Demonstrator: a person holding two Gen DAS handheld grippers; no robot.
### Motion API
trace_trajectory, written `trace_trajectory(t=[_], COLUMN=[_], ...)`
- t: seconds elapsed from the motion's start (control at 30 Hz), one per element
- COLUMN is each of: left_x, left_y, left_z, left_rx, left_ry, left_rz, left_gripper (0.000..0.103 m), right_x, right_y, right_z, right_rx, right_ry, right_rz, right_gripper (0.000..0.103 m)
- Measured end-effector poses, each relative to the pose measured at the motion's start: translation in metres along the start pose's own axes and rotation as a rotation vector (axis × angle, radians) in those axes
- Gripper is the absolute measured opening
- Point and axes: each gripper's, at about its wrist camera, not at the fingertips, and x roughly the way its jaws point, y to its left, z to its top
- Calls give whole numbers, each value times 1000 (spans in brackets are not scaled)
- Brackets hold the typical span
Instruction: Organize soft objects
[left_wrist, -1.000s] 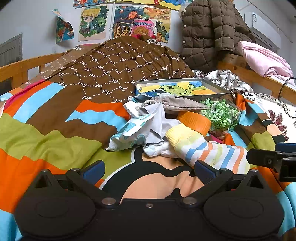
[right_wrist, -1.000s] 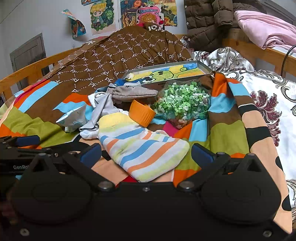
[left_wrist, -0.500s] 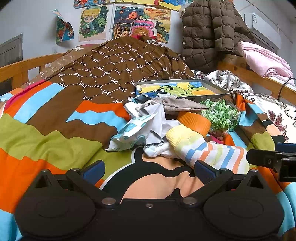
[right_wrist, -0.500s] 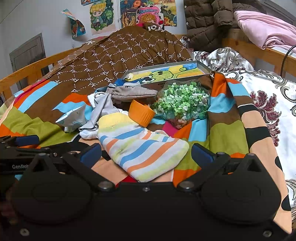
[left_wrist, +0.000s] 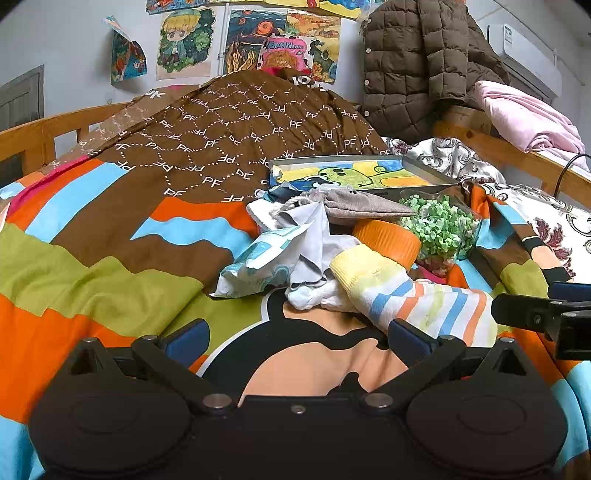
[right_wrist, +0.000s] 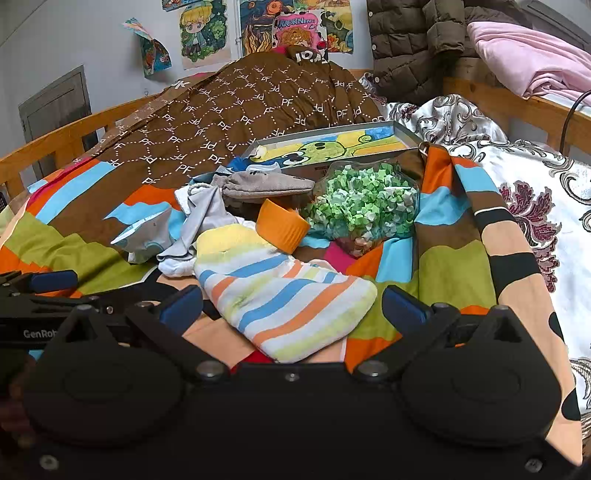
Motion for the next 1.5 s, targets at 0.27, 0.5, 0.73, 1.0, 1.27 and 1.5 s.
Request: trace_trajectory(t=[0.27,0.5,0.73,1.0,1.27,1.5], left_x=[2,4,2,9,56,74], left_y=[-1,-1,4,25,36,42], left_z=[-1,9,43,97,82,80], left_rx=[8,49,220,467,536,494], left_ry=[3,-18,-58,-16,88,160], left_rz=[4,26,13,-20,-90,-178], left_gripper=[102,102,102,102,90,55], right_x=[0,4,14,61,115,138], right_y=[0,1,12,48,65,56], right_z=[0,8,42,93,90,75], right_rx=[-2,-128,-397,-571,-634,-622], right_ry=[1,16,65,275,317,438], right_rz=[-1,27,139,243,221,293], right_gripper=[103,103,103,102,86,64])
